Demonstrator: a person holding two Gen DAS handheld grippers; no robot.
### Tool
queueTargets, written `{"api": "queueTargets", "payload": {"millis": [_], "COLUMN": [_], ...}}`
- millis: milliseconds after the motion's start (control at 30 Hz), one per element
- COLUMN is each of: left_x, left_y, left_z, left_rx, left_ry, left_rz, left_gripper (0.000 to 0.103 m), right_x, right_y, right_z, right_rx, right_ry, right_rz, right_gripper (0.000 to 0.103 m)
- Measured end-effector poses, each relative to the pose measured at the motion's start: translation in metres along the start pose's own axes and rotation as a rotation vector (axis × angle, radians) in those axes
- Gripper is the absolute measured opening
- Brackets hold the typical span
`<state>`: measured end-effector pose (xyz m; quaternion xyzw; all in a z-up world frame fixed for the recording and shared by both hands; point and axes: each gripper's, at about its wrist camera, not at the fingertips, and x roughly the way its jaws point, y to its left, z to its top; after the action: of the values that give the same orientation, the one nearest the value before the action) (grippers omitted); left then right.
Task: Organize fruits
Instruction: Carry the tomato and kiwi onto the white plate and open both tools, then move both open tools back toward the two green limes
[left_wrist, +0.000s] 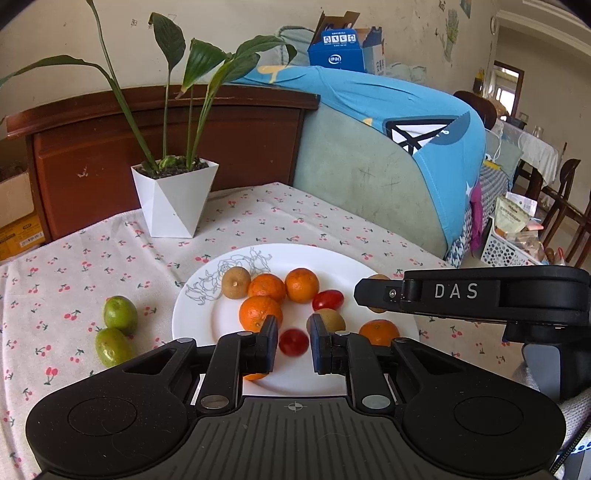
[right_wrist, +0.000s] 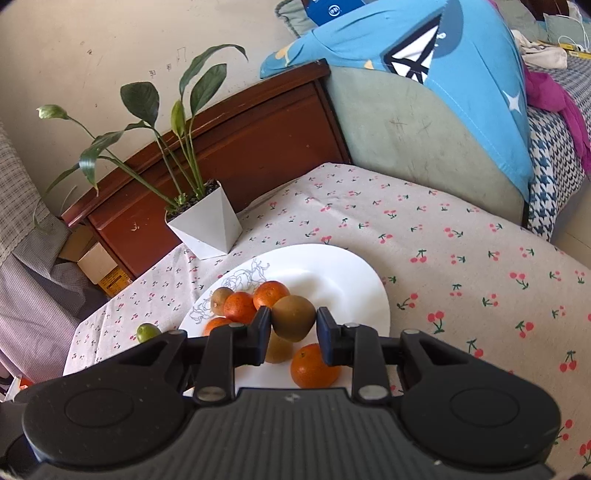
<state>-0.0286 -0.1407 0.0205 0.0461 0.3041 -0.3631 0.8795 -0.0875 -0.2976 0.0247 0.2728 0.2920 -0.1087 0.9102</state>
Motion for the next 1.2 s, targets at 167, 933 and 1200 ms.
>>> {"api": "queueTargets", "payload": {"millis": [167, 933, 1200], "left_x": [-0.003, -0.042, -0.051], "left_y": [-0.001, 0.074, 0.095], "left_z": [0.002, 0.009, 0.011], "left_rx": [0.000, -0.149, -0.163], "left_ry": [-0.008, 0.056, 0.082], "left_rz": [0.004, 0.190, 0.224], "left_gripper": [0.019, 0.029, 0.029], "right_x": [-0.002, -0.001, 0.008], "right_y": [-0.002, 0.056, 0.075], "right_z": [0.002, -0.015, -0.024], "right_rx": [0.026, -0.132, -0.166], "right_ry": [-0.016, 0.026, 0.056], "right_rz": [0.000, 0.169, 0.197], "right_gripper": [0.030, 0.035, 0.035]}}
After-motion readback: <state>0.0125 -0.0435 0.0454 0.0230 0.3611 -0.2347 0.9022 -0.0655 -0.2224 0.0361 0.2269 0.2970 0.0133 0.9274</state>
